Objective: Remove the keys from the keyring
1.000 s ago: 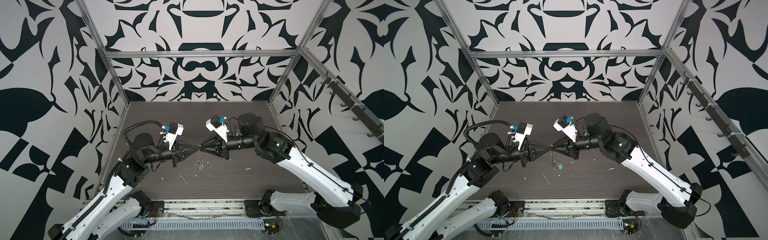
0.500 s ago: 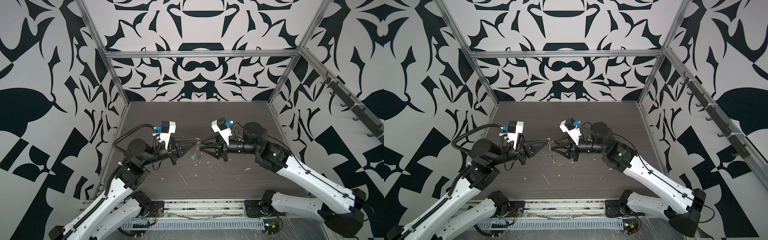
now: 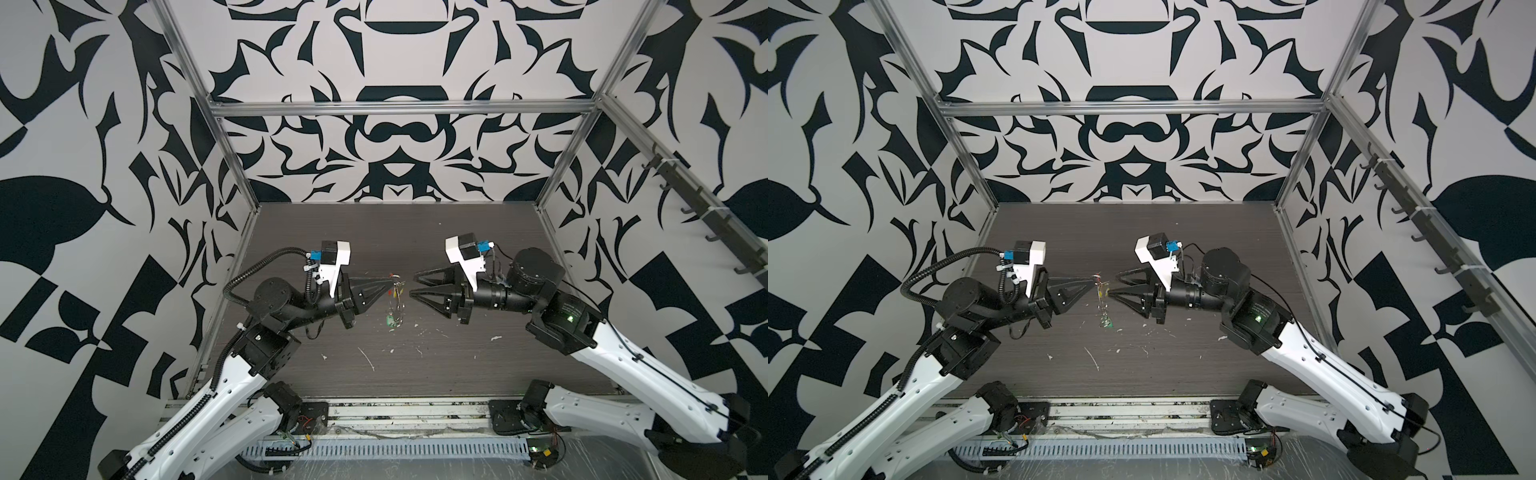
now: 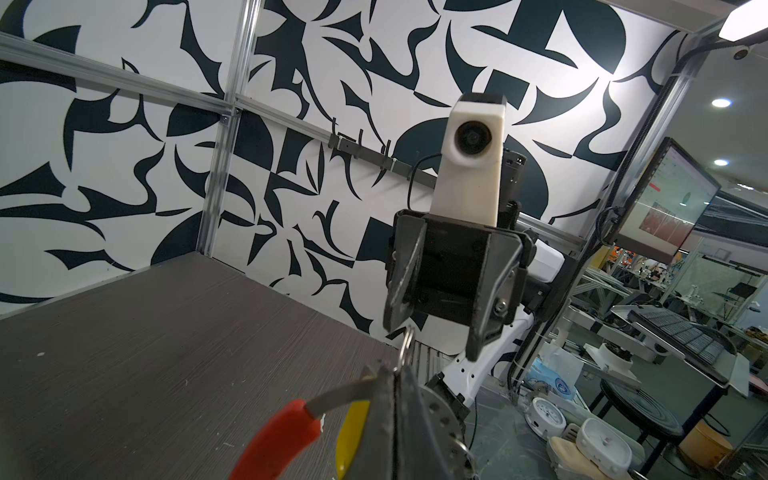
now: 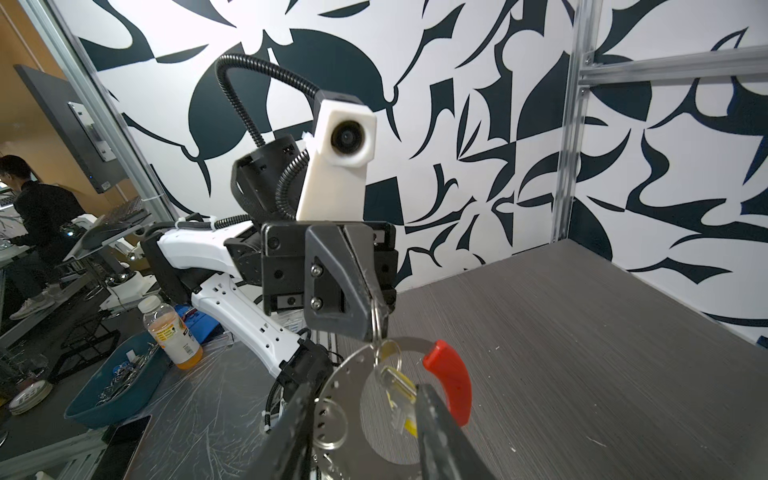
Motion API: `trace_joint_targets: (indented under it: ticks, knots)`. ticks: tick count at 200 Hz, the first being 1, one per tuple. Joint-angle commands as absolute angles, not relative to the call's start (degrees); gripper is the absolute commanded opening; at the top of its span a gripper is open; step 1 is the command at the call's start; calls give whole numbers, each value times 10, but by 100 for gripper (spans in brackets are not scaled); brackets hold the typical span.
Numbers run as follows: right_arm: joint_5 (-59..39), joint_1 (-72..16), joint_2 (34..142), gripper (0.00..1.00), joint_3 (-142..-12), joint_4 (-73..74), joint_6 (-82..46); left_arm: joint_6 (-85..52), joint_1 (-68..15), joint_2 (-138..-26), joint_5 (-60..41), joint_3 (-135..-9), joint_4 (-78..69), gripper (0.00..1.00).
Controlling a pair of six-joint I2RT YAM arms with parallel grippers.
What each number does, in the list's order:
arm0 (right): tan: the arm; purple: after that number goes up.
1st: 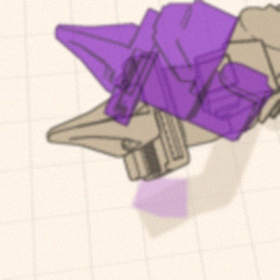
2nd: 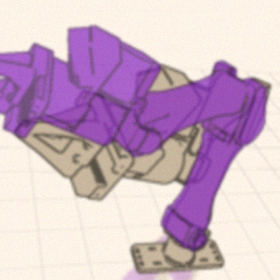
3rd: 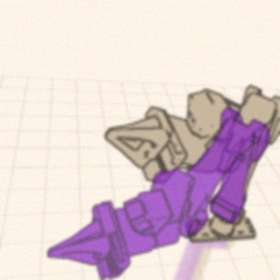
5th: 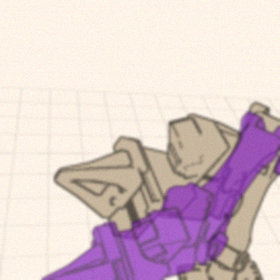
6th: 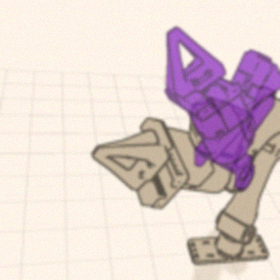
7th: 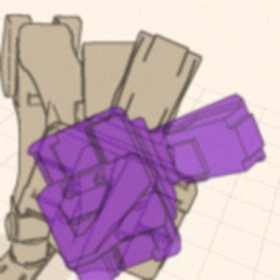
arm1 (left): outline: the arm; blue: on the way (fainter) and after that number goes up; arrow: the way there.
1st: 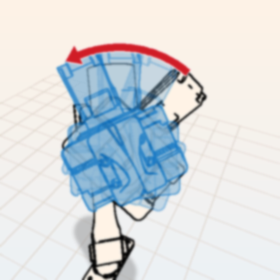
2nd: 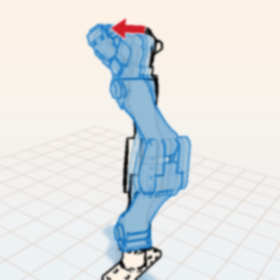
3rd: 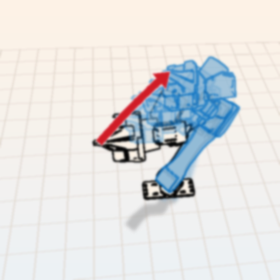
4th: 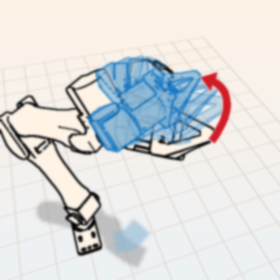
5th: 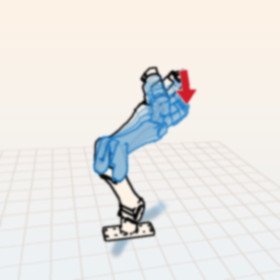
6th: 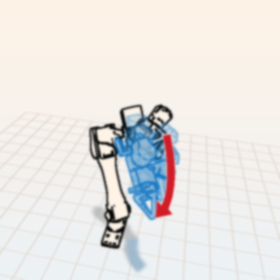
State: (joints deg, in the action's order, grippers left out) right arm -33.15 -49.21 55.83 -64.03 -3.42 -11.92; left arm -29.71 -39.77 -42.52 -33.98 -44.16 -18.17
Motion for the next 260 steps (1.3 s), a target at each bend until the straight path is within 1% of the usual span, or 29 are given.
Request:
trace_joint_targets:
  ticks: [1,33,48,75,84,128,164,167,173,177,185,194,220,243,260]
  knots:
    - [-337,-494,572,42,-668,6,-125,-306,-399,-426,-350,-435,-215,0]
    - [-364,-494,595,40,-671,38,-147,-309,-400,-428,-351,-434,-221,0]
    - [-369,-494,601,38,-670,46,-153,-309,-399,-428,-350,-433,-223,0]
    - [-371,-494,606,27,-664,51,-161,-309,-400,-427,-346,-433,-225,0]
    - [-371,-494,606,22,-661,53,-163,-309,-399,-427,-344,-431,-227,0]
    - [-373,-494,607,0,-657,55,-166,-318,-399,-433,-346,-430,-239,0]
    - [-373,-493,605,0,-664,30,-161,-319,-400,-432,-346,-438,-215,0]
    - [-373,-493,605,0,-666,22,-158,-317,-399,-431,-346,-440,-208,4]
    - [-374,-493,605,0,-674,2,-151,-314,-400,-428,-345,-443,-192,19]
    - [-374,-493,606,0,-680,-13,-147,-311,-400,-426,-345,-445,-181,26]
    - [-377,-493,608,0,-692,-47,-132,-306,-399,-422,-344,-449,-158,35]
    - [-376,-493,610,0,-705,-88,-118,-291,-399,-416,-342,-457,-126,41]
    - [-382,-493,618,0,-745,-188,-82,-253,-399,-411,-352,-483,-38,45]
    - [-389,-494,633,0,-784,-260,-55,-228,-399,-430,-375,-521,38,44]
    - [-393,-493,648,0,-812,-306,-41,-218,-399,-447,-389,-547,85,42]
